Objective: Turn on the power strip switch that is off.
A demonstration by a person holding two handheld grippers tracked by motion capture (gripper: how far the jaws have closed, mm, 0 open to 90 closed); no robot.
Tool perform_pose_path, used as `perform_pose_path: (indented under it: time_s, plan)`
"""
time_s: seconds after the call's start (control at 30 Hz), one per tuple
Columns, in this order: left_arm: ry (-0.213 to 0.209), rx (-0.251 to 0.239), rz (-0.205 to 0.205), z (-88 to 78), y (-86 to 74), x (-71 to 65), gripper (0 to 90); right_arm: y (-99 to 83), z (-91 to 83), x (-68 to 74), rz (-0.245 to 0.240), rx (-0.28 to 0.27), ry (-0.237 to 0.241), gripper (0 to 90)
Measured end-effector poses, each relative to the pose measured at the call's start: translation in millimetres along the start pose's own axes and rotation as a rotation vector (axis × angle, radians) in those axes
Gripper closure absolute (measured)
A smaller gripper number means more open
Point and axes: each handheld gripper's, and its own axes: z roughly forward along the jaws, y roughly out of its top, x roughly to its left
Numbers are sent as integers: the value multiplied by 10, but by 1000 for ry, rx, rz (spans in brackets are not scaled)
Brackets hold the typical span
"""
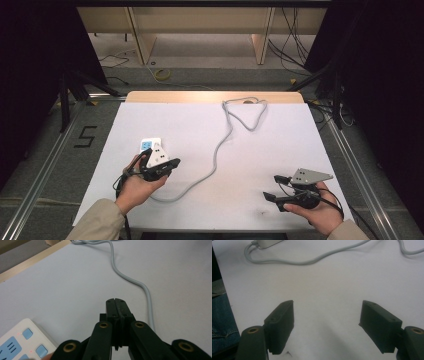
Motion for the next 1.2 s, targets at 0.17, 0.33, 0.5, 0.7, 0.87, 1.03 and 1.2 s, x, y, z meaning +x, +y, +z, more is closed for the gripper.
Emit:
perform_pose_path:
  time_s: [0.17,0.33,0.5,0.7,0.87,1.03,1.2]
  plan:
    - [14,2,-11,-17,-2,42,897,0,1,0,1,0,1,279]
    - [27,4,-26,-28,-11,88,898,-1,1,-1,1,0,0,279]
    - [36,7,-33,-31,-16,113,897,0,1,-1,1,1,0,279]
    - [44,12,-39,-36,-22,132,897,-1,1,-1,2,1,0,279]
    - [51,17,-47,-45,-28,158,897,-1,1,-1,2,2,0,279]
    - [57,29,-50,-45,-36,177,897,-2,0,-1,3,2,-1,279]
    - [69,29,-62,-61,-44,211,897,-2,3,-2,3,3,0,279]
